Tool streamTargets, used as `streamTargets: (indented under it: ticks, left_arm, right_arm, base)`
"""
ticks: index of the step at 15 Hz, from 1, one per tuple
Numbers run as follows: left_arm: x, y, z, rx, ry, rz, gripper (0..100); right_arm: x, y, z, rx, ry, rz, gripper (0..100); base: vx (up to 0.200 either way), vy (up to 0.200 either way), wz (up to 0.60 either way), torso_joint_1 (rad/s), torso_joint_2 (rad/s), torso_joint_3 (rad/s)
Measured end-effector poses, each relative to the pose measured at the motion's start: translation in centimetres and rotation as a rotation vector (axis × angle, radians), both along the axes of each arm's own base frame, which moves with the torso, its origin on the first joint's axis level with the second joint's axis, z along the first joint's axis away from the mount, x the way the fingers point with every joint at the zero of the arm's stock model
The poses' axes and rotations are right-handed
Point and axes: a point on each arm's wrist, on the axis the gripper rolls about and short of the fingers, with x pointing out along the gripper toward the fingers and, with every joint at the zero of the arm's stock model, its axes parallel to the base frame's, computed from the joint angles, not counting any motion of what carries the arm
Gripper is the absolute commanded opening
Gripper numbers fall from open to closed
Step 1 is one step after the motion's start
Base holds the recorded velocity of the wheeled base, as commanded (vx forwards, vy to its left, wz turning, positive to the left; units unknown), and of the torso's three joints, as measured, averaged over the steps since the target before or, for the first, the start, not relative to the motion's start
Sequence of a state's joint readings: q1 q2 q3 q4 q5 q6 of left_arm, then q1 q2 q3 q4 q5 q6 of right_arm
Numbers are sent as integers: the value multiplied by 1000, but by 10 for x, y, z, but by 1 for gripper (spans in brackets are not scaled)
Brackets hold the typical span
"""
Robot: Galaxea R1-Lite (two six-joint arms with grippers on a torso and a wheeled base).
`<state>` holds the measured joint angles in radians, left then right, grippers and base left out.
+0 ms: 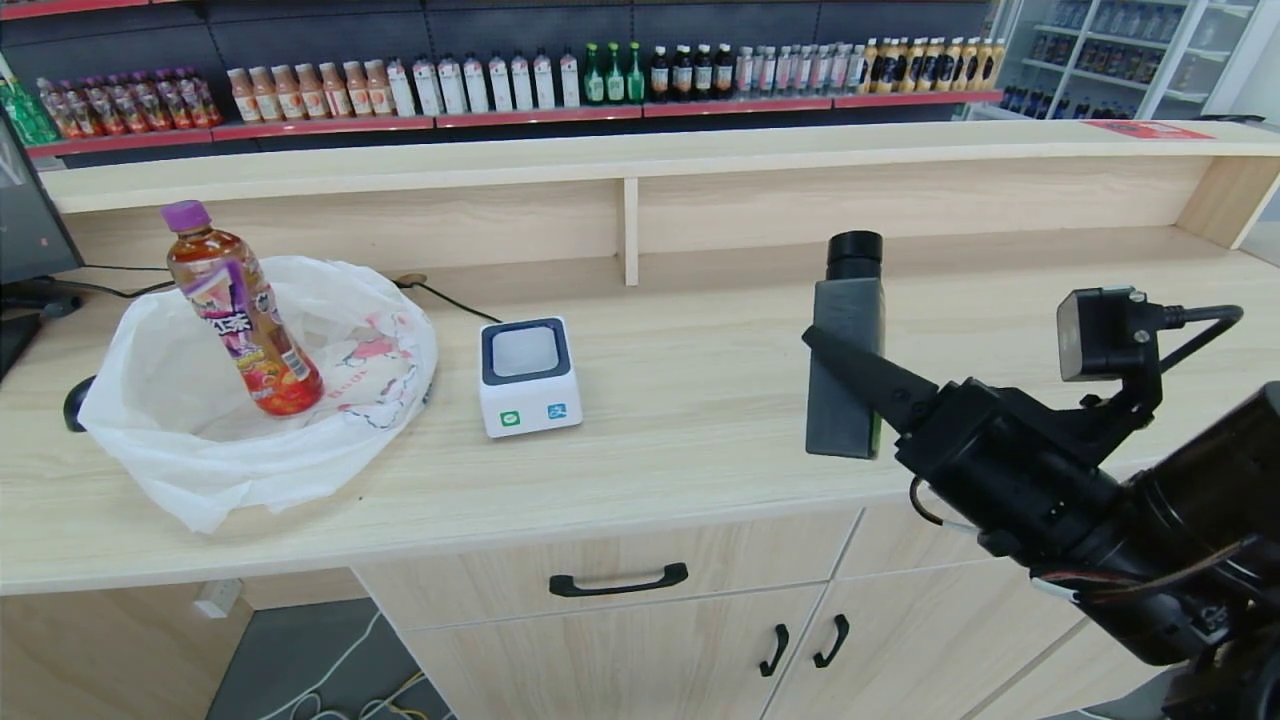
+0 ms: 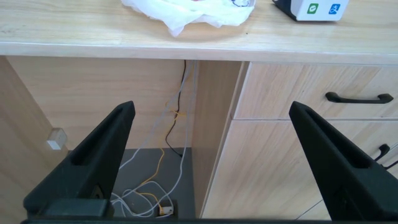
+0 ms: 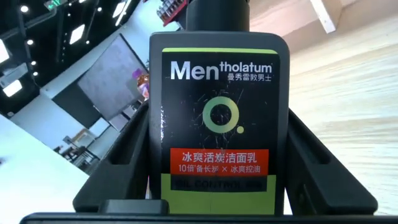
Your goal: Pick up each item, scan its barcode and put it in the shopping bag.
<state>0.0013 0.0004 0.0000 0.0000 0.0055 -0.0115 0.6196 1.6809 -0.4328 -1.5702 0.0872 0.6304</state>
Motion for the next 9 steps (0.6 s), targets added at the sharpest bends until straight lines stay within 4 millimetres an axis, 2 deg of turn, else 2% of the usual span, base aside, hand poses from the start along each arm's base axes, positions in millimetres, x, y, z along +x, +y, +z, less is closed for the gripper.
streamTargets:
  ticks: [9]
  left_arm:
    - [0, 0, 0, 0, 0, 0, 100]
  right_arm:
    - [-3, -2, 8, 237, 162, 99, 0]
  base:
    - [0, 0, 0, 0, 0, 0]
